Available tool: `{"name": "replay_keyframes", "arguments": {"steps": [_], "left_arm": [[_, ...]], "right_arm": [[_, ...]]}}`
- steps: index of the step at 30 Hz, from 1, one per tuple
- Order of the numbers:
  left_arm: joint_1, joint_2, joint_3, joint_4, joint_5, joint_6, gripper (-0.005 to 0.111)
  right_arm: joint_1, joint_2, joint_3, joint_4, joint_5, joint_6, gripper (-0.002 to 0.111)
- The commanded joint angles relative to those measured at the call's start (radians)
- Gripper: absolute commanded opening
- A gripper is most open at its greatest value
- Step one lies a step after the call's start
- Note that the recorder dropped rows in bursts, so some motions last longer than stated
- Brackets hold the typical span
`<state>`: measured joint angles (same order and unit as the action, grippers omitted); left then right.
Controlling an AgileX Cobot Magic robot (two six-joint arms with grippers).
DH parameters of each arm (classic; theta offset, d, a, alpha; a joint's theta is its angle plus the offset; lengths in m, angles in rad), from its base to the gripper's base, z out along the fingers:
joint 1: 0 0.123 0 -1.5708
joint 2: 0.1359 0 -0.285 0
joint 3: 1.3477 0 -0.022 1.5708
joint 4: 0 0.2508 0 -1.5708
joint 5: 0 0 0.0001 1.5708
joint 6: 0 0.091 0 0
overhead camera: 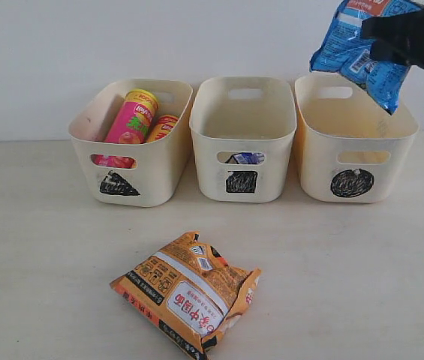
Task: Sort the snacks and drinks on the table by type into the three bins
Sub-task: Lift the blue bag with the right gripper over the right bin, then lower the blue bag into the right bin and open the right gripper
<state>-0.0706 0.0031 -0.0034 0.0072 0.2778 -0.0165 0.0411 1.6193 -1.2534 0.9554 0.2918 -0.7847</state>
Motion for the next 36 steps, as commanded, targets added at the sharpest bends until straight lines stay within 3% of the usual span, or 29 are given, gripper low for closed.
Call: {"name": "replay_keyframes", "arguments": {"steps": [1, 9, 12, 18, 20, 24, 28, 31, 36], "left_arm": [[0.003, -0.003, 0.003, 0.001, -0.009, -0.011, 0.004], [0.003, -0.003, 0.003, 0.001, -0.009, -0.011, 0.004], [0.003, -0.003, 0.003, 0.001, -0.009, -0.011, 0.004], [0.003, -0.003, 0.003, 0.001, -0.009, -0.011, 0.004], [0.003, -0.003, 0.003, 0.001, -0.009, -0.011, 0.004], [0.003, -0.003, 0.003, 0.001, -0.009, -0.011, 0.004], [0.003, -0.003, 0.003, 0.001, -0.009, -0.011, 0.004], [0.003, -0.003, 0.003, 0.001, -0.009, -0.011, 0.004], [0.003, -0.003, 0.003, 0.001, -0.009, -0.011, 0.004]], "right_arm": [[-0.001, 0.103, -0.076, -0.004, -0.041, -0.047, 0.0], [-0.001, 0.274, -0.206, -0.005, -0.042, -0.055, 0.005], [-0.001, 0.319, -0.227, -0.005, -0.041, -0.055, 0.022], [-0.001, 0.335, -0.225, -0.005, -0.099, -0.057, 0.081], [-0.001, 0.333, -0.225, -0.005, -0.097, -0.057, 0.088], [-0.001, 0.333, -0.225, -0.005, -0.082, -0.056, 0.084], [-0.001, 0.316, -0.225, -0.005, -0.056, -0.056, 0.07], [-0.001, 0.281, -0.225, -0.036, -0.009, -0.056, 0.048], [-0.001, 0.205, -0.225, -0.153, 0.135, -0.061, -0.001]]}}
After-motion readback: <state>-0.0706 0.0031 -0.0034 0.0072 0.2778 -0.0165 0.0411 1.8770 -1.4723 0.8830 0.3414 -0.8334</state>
